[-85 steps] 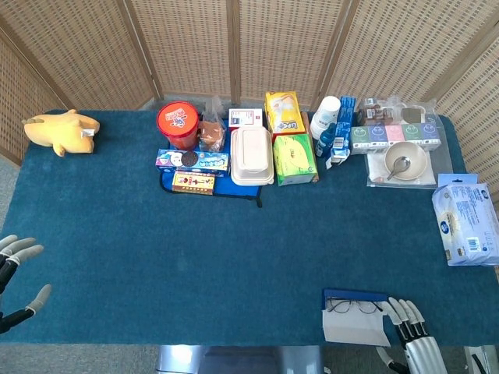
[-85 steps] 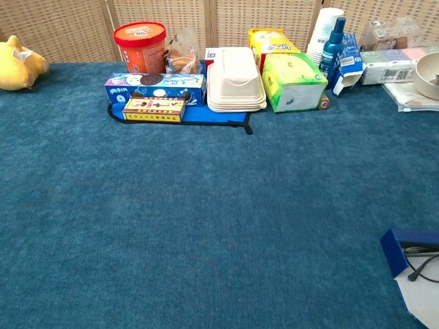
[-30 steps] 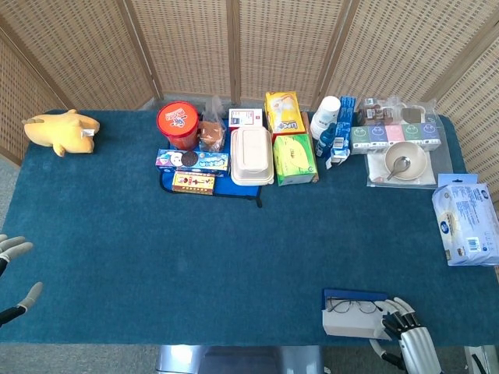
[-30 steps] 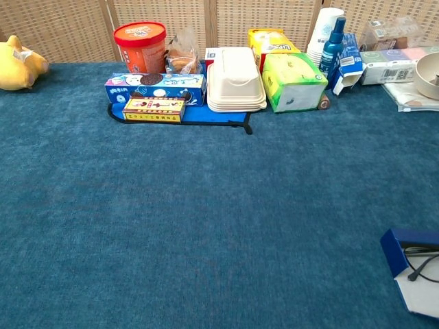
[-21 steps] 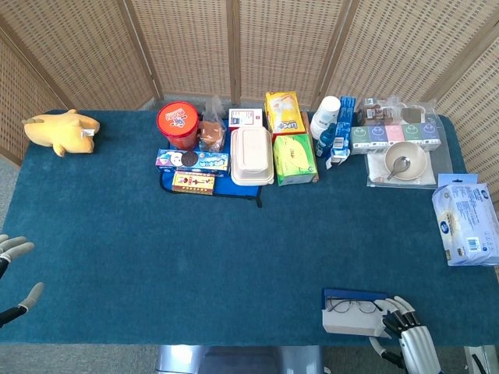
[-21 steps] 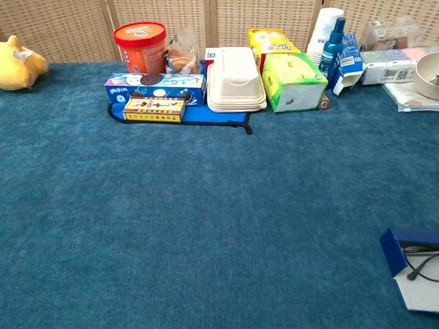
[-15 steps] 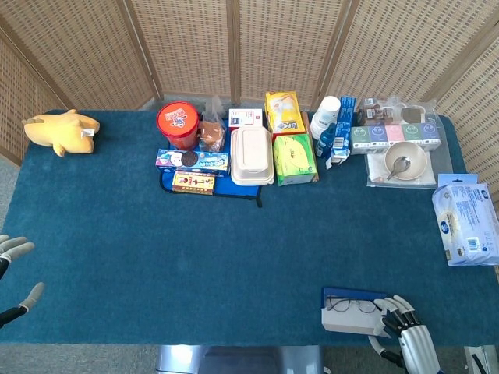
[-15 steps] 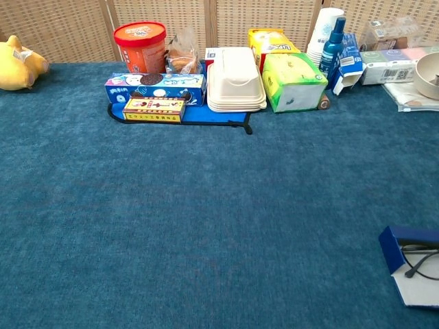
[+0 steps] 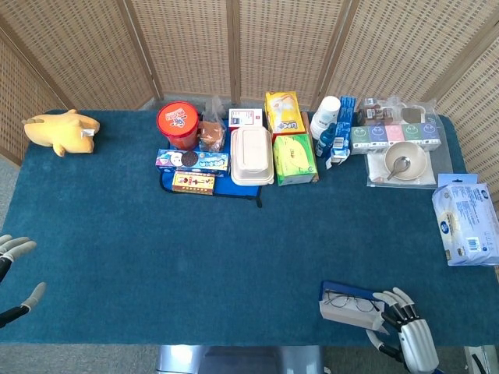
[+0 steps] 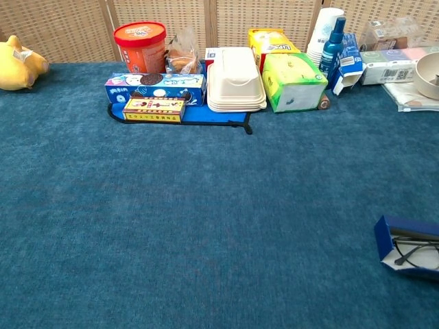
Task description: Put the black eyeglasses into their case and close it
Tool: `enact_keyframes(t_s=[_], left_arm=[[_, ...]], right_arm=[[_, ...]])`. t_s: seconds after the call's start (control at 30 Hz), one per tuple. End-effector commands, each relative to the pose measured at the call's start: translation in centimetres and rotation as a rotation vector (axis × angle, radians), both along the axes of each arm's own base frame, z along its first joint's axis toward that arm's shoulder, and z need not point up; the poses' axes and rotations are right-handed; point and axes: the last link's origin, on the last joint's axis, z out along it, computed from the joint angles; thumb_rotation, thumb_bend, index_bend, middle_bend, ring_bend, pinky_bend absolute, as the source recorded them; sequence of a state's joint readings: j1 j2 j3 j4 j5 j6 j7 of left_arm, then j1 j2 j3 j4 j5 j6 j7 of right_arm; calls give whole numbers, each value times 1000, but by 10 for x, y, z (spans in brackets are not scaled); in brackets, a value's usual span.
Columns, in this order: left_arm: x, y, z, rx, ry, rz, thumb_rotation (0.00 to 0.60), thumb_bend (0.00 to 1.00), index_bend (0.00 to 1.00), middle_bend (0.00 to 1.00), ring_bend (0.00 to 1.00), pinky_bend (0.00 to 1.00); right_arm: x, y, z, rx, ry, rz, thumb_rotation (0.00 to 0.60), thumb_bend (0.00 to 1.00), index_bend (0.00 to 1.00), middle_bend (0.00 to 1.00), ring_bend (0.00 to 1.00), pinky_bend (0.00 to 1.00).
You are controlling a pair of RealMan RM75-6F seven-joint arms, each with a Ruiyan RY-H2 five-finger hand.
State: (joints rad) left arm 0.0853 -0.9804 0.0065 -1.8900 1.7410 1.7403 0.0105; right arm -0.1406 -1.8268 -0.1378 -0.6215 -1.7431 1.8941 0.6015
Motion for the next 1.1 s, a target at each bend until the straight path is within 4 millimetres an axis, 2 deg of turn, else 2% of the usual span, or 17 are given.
enact_keyframes(t_s=[0.03,0.4,0.83,1.1], left_arm=[[0,0,-1,-2,-2,0,600,227,230,244,155,191],[-2,0,-2,-2,-3,5,599,227,229,244,155,191],[-1,0,0,5,-5,5,599,227,229,245,155,190],[-3,0,-1,3,-3,15,599,227,229,244,155,190]], right_arm=[[1,-12,6,-4,6,-4,600,284,653,293,242,170],[5,-36,12,8,20,-14,600,280,638,290,242,160],[5,-56,13,2,32,-32,600,276,496,274,224,156],[1,-65,8,22,77,-46,600,273,453,258,203,153]])
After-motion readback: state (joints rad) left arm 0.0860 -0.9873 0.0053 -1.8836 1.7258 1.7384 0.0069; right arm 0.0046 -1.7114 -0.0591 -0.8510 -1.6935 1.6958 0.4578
